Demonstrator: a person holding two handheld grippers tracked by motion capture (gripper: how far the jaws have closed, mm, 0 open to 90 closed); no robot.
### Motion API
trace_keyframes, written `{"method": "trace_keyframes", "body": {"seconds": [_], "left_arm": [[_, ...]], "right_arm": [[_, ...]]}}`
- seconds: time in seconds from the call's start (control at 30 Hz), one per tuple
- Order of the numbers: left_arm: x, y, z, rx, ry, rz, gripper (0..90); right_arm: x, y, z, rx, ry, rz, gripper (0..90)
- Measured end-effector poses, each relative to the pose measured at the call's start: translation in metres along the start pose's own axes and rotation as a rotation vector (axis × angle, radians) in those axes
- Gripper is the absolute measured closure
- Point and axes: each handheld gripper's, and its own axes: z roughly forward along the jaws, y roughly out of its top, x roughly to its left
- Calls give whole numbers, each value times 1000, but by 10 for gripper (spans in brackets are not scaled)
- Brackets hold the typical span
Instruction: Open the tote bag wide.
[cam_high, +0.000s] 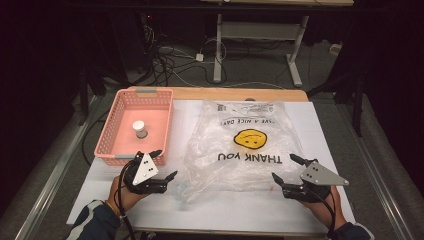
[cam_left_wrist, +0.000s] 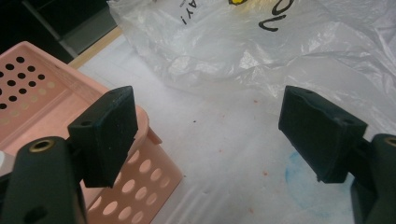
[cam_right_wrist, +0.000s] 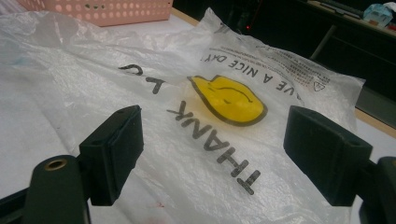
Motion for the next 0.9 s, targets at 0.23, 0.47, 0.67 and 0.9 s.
{"method": "trace_keyframes", "body": {"seconds": [0.23, 0.47, 0.67, 0.9], "left_arm": [[-1, 1, -1, 3, 5, 6, 191], [2, -1, -2, 8, -1, 12, 192], [5, -3, -4, 12, 10, 15, 192], [8, -3, -4, 12, 18, 18, 191]], "right_arm": [[0, -1, 2, 15, 12, 1, 210], [-10, 1, 10, 57, 3, -15, 245], [-55, 15, 24, 73, -75, -7, 336], [-126, 28, 90, 219, -157, 27, 354]]}}
